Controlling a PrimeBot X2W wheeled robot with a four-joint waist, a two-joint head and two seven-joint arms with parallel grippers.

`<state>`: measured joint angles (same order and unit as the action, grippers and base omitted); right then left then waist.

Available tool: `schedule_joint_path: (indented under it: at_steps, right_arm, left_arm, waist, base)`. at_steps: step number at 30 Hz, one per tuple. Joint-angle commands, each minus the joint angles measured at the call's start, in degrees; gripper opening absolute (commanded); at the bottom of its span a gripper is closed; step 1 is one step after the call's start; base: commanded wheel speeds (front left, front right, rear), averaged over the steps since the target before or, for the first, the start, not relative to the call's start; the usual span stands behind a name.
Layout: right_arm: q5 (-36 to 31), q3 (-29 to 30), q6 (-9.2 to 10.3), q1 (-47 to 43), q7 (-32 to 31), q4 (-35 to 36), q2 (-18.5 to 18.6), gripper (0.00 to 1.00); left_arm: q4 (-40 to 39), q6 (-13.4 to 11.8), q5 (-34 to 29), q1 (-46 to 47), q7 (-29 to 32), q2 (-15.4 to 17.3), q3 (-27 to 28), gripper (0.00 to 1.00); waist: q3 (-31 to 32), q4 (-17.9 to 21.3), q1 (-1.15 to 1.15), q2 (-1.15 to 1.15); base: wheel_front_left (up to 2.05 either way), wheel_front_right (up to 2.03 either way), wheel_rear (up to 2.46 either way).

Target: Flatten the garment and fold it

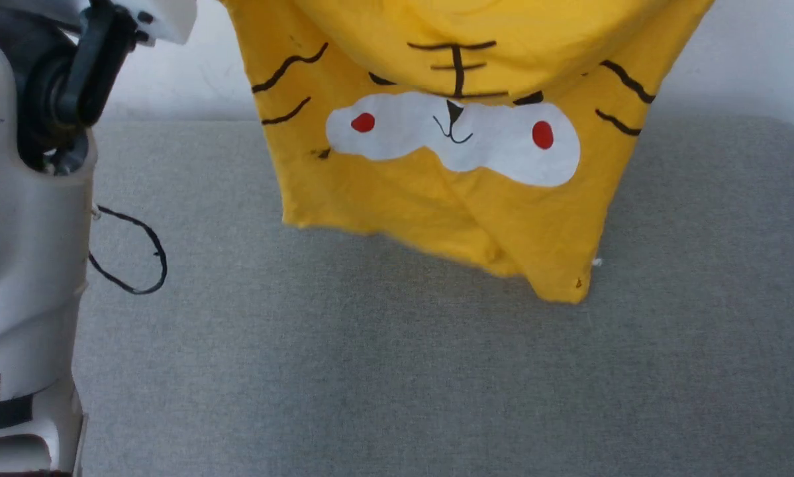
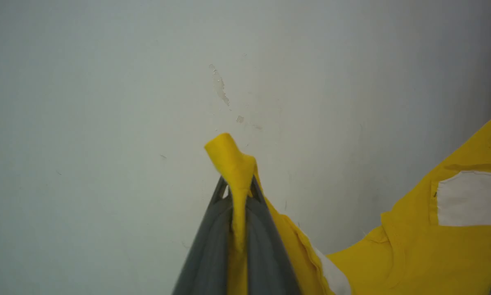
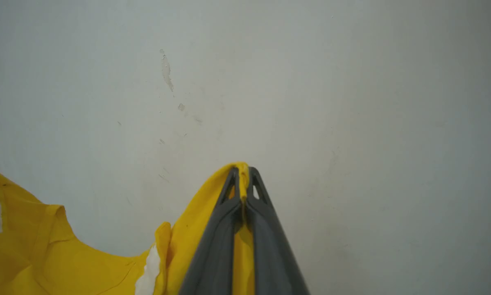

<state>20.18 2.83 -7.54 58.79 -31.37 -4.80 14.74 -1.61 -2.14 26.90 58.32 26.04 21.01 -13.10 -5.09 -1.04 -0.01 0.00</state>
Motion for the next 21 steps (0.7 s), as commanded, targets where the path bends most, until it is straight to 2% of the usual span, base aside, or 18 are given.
schedule_joint_path:
  at_steps: [1,4,8,12,16,21]
  right_arm:
    - [0.38,-0.34,0.05,0.96,-0.79,0.12,-0.16,0.00]
    - [1.25,-0.45,0.05,1.93,-2.89,0.90,-0.51,0.00]
    - [1.90,0.62,0.05,4.24,-6.22,1.13,-1.04,0.00]
    - [0.66,1.39,0.05,8.14,-7.61,-0.43,-1.42,0.00]
    - [-3.59,1.17,0.05,17.05,-5.89,-4.54,-2.20,0.00]
    - [-9.96,1.30,0.05,30.17,2.11,-13.26,-4.52,0.00]
  left_arm:
    - [-0.05,0.28,0.50,1.00,1.36,0.49,-0.27,0.00]
    - [-0.69,-0.18,1.78,1.70,4.52,0.47,-0.30,0.00]
    - [-1.11,-2.09,3.57,2.69,8.15,-0.42,0.26,0.00]
    - [-0.18,-3.64,2.94,5.40,7.87,-1.25,0.71,0.00]
    - [4.30,-4.86,-0.76,14.89,2.79,-2.78,0.70,0.00]
    - [12.37,-6.45,-3.72,28.50,-9.37,-7.18,1.83,0.00]
  waist:
    - [1.29,1.13,0.01,0.00]
    - [0.87,1.57,0.01,0.00]
    - [-2.52,2.08,0.01,0.00]
    - [-7.26,2.30,0.01,0.00]
    - [-16.06,2.82,0.01,0.00]
    - [-24.97,2.86,0.01,0.00]
  base:
    - [0.00,0.00,0.00]
    - [0.00,0.00,0.00]
    - [0.00,0.00,0.00]
    - [0.00,0.00,0.00]
    - [0.00,0.00,0.00]
    - [0.00,0.00,0.00]
